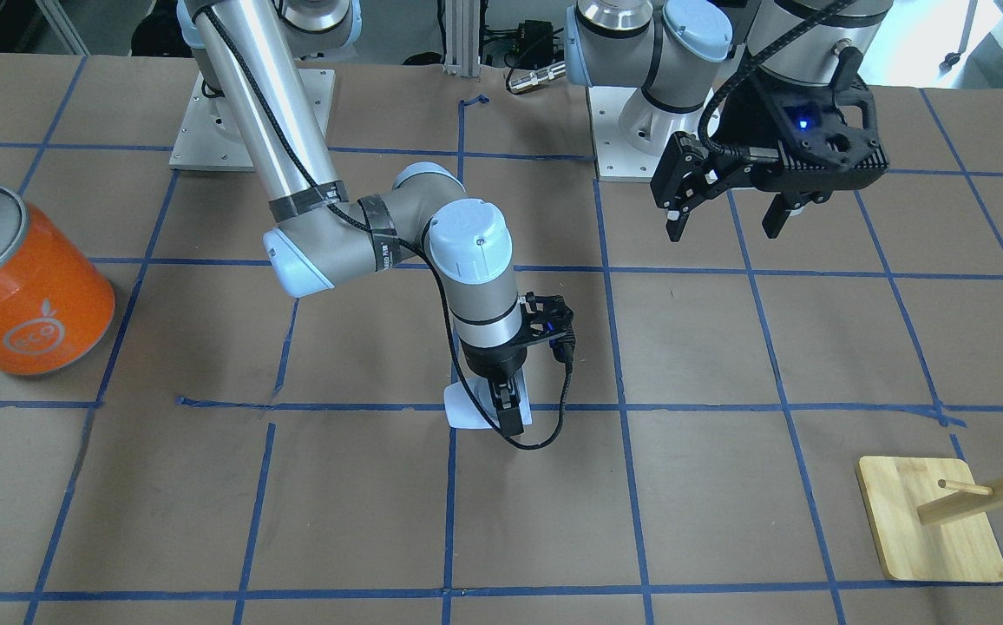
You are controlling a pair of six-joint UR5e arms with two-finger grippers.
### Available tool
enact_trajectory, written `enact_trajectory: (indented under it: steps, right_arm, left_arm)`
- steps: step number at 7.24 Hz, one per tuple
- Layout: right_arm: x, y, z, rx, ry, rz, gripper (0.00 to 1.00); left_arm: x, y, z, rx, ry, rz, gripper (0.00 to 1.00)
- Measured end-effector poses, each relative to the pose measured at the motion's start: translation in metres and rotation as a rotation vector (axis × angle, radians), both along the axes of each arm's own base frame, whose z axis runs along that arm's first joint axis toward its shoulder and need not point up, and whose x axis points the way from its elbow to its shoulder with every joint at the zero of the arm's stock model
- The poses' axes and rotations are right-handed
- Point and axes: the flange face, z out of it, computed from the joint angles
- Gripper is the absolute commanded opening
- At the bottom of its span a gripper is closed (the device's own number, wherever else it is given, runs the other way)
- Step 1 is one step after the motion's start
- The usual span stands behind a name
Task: Flip cup
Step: 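Hold the cup with the right gripper near the left gripper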
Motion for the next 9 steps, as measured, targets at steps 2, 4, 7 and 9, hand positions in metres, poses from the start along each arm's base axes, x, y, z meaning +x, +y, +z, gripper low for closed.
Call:
enact_trajectory:
  steps: [2,4,7,9]
  right_arm:
    - [0.001,0.0,-0.01,0.013,0.004,-0.001,0.13]
    - [0.001,0.0,-0.015,0.019,0.005,-0.002,0.2]
    - [0.001,-0.001,-0.016,0.02,0.005,-0.003,0.57]
    - [0.001,0.0,-0.016,0.024,0.005,-0.009,0.73]
  left_arm:
    - [0.0,0.0,0.0,0.0,0.0,0.0,1.0]
    - [0.0,0.0,0.0,0.0,-0.001,0.0,1.0]
    - [0.0,0.0,0.0,0.0,-0.001,0.0,1.0]
    - [0.0,0.001,0.001,-0.001,0.002,-0.002,1.0]
